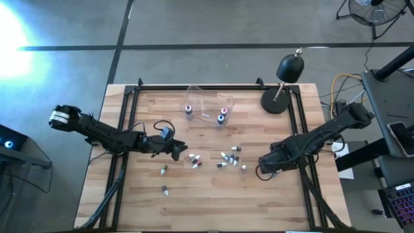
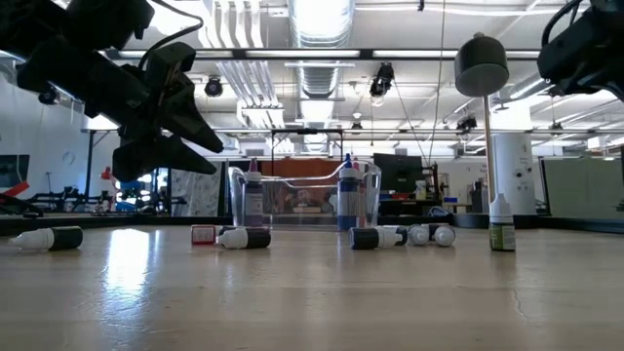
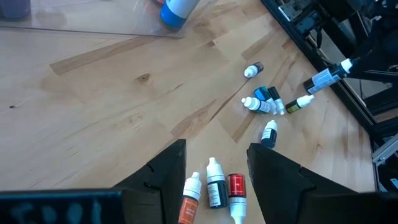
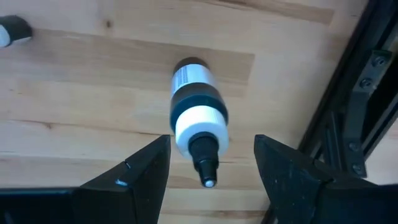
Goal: Pick & Place food coloring
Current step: Put the large black food coloring bottle into the transparent bin
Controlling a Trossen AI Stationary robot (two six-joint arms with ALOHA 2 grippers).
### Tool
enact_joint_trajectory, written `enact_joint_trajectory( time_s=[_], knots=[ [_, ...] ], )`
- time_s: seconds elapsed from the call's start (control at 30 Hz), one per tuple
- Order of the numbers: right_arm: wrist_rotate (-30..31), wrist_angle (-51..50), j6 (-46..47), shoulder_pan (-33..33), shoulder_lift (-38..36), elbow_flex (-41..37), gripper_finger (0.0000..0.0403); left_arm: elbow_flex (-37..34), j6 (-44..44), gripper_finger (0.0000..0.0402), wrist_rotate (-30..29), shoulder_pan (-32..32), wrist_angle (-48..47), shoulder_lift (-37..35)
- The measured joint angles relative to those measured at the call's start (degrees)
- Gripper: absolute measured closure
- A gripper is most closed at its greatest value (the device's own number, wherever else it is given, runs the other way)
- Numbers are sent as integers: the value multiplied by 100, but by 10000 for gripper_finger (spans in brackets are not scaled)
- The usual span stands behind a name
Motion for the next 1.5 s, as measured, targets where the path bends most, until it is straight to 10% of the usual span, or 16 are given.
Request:
enact_joint_trajectory(
  time_s=[0.87,1.3,1.5],
  knots=[
    [349,152,-593,-4,119,74,292,0,-77,255,0,-1,-10,0],
    [3671,-663,-2809,-912,302,2433,297,0,-183,255,0,7,-4,0],
    [4086,-692,-4536,-1976,969,3539,297,0,-403,255,22,11,18,0]
  ],
)
